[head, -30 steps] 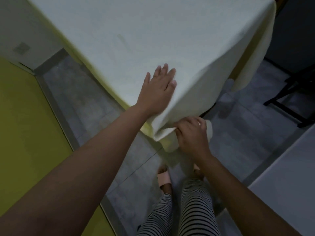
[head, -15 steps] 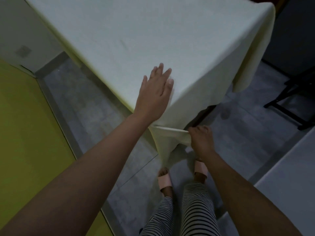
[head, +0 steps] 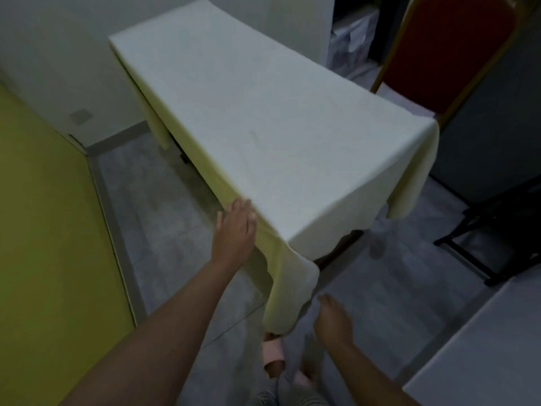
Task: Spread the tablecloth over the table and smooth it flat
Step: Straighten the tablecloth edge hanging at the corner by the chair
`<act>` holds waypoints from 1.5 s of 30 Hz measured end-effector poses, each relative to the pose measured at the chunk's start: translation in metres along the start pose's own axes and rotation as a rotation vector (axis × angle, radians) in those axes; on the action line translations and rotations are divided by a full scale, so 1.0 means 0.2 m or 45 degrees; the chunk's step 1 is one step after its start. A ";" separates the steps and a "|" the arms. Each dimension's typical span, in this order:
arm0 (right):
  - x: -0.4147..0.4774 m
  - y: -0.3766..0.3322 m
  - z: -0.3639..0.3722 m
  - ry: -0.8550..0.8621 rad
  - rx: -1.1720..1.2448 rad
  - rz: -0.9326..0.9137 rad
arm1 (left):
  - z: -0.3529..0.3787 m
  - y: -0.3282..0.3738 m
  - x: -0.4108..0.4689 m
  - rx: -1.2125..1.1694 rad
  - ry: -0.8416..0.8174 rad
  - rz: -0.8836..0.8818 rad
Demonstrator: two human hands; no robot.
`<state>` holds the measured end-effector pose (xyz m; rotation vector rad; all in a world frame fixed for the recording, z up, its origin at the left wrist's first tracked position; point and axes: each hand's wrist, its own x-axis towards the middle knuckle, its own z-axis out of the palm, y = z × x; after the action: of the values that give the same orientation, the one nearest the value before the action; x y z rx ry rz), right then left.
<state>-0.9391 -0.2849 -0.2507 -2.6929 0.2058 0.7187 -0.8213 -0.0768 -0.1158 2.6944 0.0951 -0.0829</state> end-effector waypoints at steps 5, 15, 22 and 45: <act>-0.05 -0.24 -0.11 -0.204 -0.049 -0.396 | 0.03 -0.24 -0.19 0.229 -0.344 -0.217; 0.07 -0.79 -0.30 -0.198 -0.330 -0.767 | -0.07 -0.52 -0.33 0.231 -0.701 -0.514; 0.30 -1.15 -0.33 -0.329 -0.508 -0.767 | -0.25 -0.70 -0.19 0.204 -0.587 -0.506; 1.33 -2.98 -0.51 -0.237 -0.598 -0.771 | -1.07 -2.04 1.02 0.161 -0.395 -0.575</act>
<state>-0.5303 0.2184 -0.1294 -2.8302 -0.8869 0.8847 -0.6420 0.3940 -0.1120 2.6944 0.6166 -0.6588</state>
